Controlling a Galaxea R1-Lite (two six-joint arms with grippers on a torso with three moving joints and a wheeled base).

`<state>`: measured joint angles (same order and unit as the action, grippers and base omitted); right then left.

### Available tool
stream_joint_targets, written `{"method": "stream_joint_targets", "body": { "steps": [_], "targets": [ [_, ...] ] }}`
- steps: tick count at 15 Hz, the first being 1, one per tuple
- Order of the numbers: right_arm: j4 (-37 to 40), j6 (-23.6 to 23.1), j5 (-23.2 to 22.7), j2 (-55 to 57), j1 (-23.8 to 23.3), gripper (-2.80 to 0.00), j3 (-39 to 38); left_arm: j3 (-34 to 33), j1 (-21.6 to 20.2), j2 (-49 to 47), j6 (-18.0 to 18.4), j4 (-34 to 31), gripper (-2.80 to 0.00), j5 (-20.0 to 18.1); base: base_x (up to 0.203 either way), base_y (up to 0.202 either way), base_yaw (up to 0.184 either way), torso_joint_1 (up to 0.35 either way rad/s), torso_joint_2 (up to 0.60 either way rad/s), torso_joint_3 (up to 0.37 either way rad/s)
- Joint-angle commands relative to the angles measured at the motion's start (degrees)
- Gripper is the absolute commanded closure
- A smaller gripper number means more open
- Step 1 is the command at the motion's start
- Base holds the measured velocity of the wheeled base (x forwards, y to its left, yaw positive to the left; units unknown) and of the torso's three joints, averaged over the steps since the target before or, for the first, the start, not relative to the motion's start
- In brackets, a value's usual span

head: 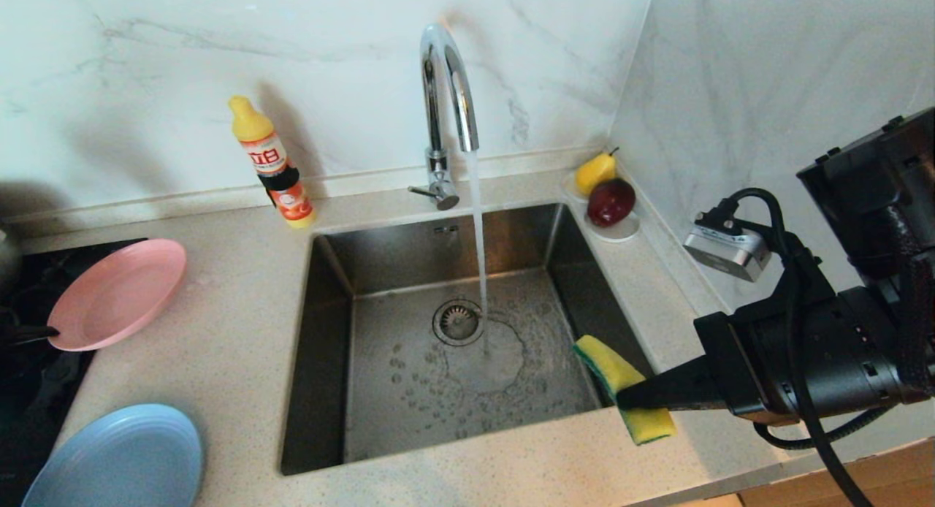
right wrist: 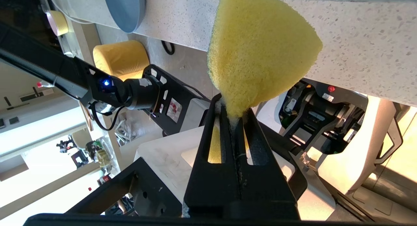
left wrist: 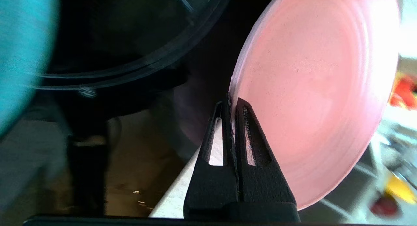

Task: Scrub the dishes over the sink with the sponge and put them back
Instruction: Wash the plate

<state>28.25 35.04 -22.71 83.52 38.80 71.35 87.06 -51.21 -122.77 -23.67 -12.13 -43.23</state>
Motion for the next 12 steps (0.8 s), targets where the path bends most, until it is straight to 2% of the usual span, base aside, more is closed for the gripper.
{"method": "stream_joint_targets", "body": {
  "steps": [1, 2, 4, 5, 12],
  "targets": [
    [0.1, 0.2, -0.1, -0.2, 0.0, 0.00, 0.1, 1.6, 0.0, -0.4, 2.8, -2.7, 0.00, 2.1, 0.000, 0.000, 0.000, 0.000, 0.00, 0.000],
    [0.1, 0.2, -0.1, -0.2, 0.0, 0.00, 0.2, 1.8, 0.0, -0.8, 5.3, -4.0, 0.00, 3.5, 0.000, 0.000, 0.000, 0.000, 0.00, 0.000],
    [0.1, 0.2, -0.1, -0.3, 0.0, 0.00, 0.2, 1.8, 0.0, -1.2, 6.3, -4.6, 0.00, 5.8, 0.000, 0.000, 0.000, 0.000, 0.00, 0.000],
    [0.1, 0.2, -0.1, -0.3, 0.0, 0.00, 0.2, 1.5, 0.1, -1.3, 6.4, -4.6, -2.80, 6.0, 0.000, 0.000, 0.000, 0.000, 0.00, 0.000],
    [0.1, 0.1, -0.1, 0.6, -0.2, 0.00, 0.1, 2.0, 0.1, -2.8, 6.1, -4.4, -2.80, 5.6, 0.000, 0.000, 0.000, 0.000, 0.00, 0.000]
  ]
}}
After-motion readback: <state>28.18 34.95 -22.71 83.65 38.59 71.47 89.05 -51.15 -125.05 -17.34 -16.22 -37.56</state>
